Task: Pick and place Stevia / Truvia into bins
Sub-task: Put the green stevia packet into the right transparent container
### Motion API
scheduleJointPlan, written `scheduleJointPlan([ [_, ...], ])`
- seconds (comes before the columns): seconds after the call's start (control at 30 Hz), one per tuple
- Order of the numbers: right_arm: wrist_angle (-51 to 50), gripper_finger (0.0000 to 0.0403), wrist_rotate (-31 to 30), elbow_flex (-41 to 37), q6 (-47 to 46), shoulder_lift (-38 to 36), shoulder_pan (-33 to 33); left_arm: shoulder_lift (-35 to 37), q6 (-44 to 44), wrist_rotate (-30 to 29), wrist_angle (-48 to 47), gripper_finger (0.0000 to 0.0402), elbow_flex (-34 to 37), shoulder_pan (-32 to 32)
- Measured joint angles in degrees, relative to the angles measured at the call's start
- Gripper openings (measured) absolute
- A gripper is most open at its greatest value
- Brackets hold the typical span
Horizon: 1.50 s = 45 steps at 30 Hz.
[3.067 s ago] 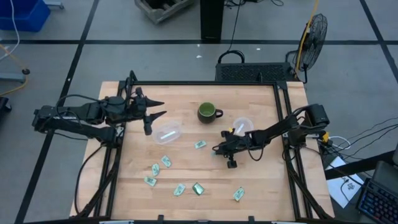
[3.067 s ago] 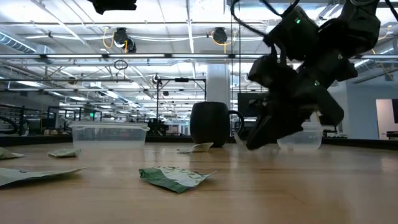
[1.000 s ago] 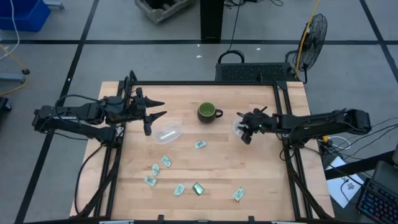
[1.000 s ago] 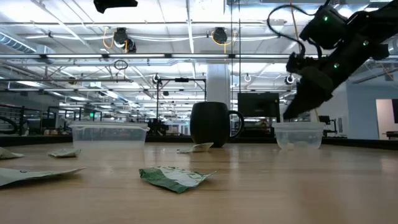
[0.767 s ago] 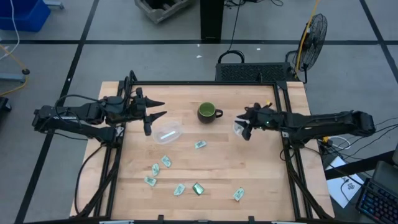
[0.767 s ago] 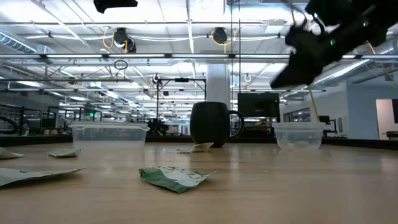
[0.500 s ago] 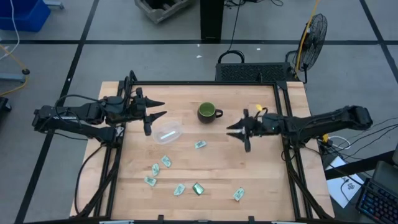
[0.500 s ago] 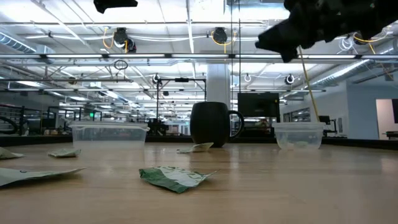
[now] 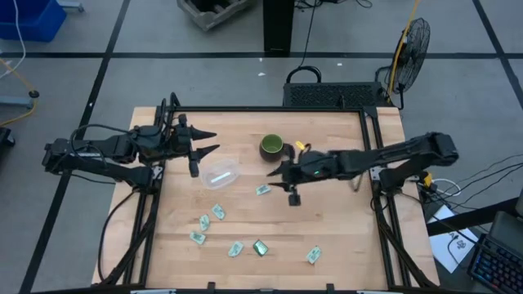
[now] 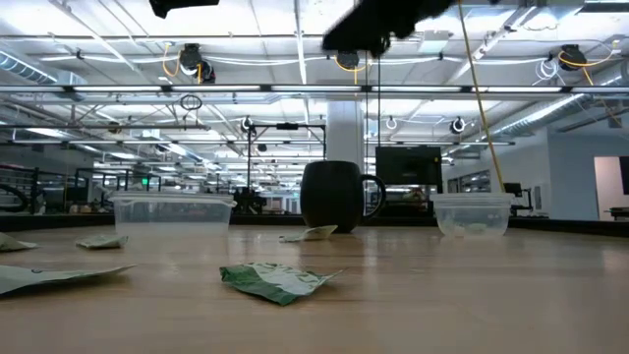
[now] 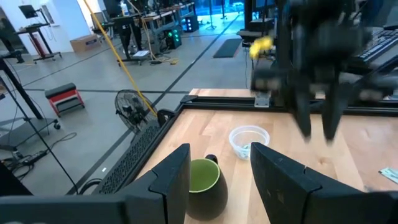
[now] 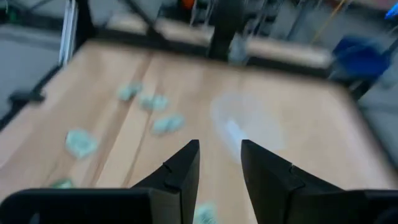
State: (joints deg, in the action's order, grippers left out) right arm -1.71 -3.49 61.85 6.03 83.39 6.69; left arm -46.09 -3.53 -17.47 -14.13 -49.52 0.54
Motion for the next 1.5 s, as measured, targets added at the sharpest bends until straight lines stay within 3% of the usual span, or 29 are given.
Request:
scheduleJointPlan([
  [0.27,11.6,0.011,-0.9,-6.0,2.4,14.7,-2.0,0.0,0.0,0.1,-0.3,0.0175,0.0,0.0],
  [0.57,12.3,0.011,3.8,-6.0,-3.4,23.9,-4.9,0.0,0.0,2.6,-0.3,0.0175,0.0,0.0],
  [0.97,18.6,0.0114,1.8,-6.0,2.2,26.5,-5.4,0.0,0.0,2.6,-0.3,0.0175,0.0,0.0],
  [1.23,21.2,0.0172,2.3,-5.9,5.2,26.5,-5.3,0.0,-0.3,2.6,-0.2,0.0175,0.0,0.0],
  [1.4,23.2,0.0208,8.0,-4.9,5.3,26.4,-6.0,0.0,-0.3,2.6,-0.2,0.0175,0.0,0.0],
  [1.5,23.5,0.0221,8.3,-4.9,5.3,26.4,-6.9,0.0,-0.3,2.6,-0.2,0.0175,0.0,0.0],
])
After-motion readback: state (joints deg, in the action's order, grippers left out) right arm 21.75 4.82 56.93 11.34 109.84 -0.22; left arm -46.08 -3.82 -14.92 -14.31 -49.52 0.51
